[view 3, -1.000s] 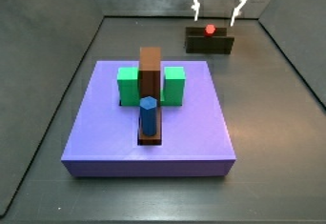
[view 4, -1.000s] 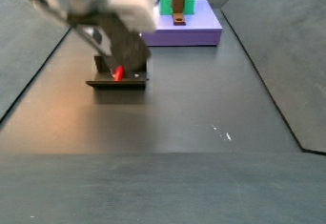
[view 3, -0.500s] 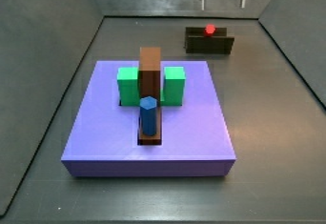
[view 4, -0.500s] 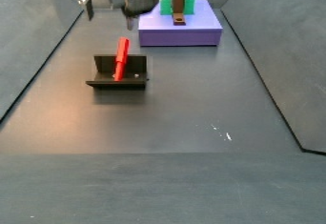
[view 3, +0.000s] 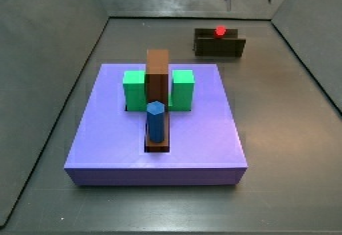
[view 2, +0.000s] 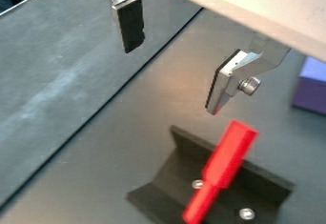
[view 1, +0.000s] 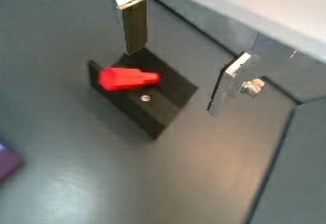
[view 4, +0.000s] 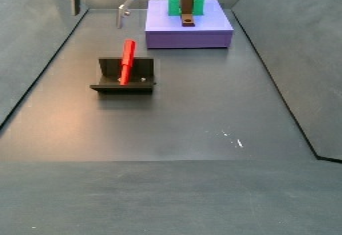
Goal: Pick up the red object. Move up. Place the red object on the fixture. Regrasp the red object. Move to above the board. Insert the red object.
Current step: Regrasp the red object.
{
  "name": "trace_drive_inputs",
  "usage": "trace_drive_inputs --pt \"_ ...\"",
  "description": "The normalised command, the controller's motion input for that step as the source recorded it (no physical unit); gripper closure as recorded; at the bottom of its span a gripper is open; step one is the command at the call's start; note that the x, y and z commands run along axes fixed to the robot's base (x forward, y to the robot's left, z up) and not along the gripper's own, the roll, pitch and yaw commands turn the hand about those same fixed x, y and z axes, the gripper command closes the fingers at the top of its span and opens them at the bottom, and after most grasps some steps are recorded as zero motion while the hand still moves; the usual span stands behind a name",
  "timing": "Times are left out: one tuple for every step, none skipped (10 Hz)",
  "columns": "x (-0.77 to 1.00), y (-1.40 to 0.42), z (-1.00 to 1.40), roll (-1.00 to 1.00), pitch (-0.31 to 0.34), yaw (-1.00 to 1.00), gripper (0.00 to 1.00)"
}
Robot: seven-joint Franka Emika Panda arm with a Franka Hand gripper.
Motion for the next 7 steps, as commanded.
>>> trace_drive_inputs --pt "0.49 0.0 0.0 1.0 0.0 0.35 0.0" --pt "0.33 0.0 0.0 1.0 0.057 0.43 0.0" --pt "0.2 0.0 0.0 1.0 0.12 0.49 0.0" --pt "0.16 0.0 0.0 1.0 0.149 0.49 0.0" --pt "0.13 0.0 0.0 1.0 0.18 0.5 0.0" --pt "0.03 0.0 0.0 1.0 0.254 0.5 0.0" --pt "0.0 -0.11 0.0 1.0 0.311 0.36 0.0"
